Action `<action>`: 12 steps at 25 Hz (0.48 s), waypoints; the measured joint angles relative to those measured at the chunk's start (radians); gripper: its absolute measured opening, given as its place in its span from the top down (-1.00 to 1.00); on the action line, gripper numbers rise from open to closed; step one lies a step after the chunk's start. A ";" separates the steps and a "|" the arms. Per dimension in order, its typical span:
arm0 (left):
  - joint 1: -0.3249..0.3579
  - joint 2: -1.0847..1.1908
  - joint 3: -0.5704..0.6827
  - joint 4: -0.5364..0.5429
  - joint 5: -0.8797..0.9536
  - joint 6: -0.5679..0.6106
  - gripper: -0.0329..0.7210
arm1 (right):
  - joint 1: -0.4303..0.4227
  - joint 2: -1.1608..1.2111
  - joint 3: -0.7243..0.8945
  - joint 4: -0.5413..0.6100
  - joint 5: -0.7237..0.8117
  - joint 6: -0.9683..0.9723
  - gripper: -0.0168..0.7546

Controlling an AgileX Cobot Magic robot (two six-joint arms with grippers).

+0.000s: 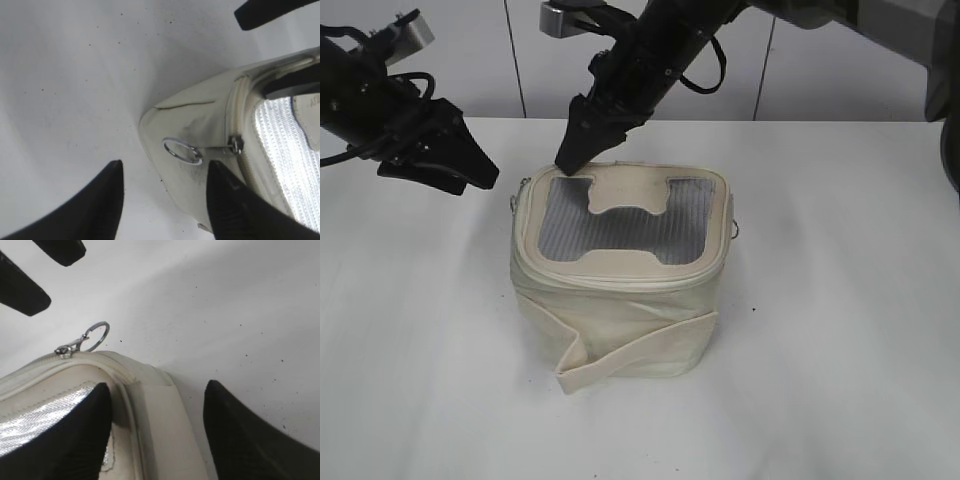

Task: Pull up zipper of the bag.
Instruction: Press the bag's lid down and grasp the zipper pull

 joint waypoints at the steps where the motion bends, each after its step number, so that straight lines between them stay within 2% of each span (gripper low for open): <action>1: 0.000 0.000 0.000 0.000 0.000 0.000 -0.18 | 0.000 0.000 0.000 0.000 0.000 0.009 -0.21; 12: 0.000 0.000 0.000 0.000 0.000 0.000 -0.18 | 0.000 -0.037 0.000 -0.010 0.001 0.053 -0.21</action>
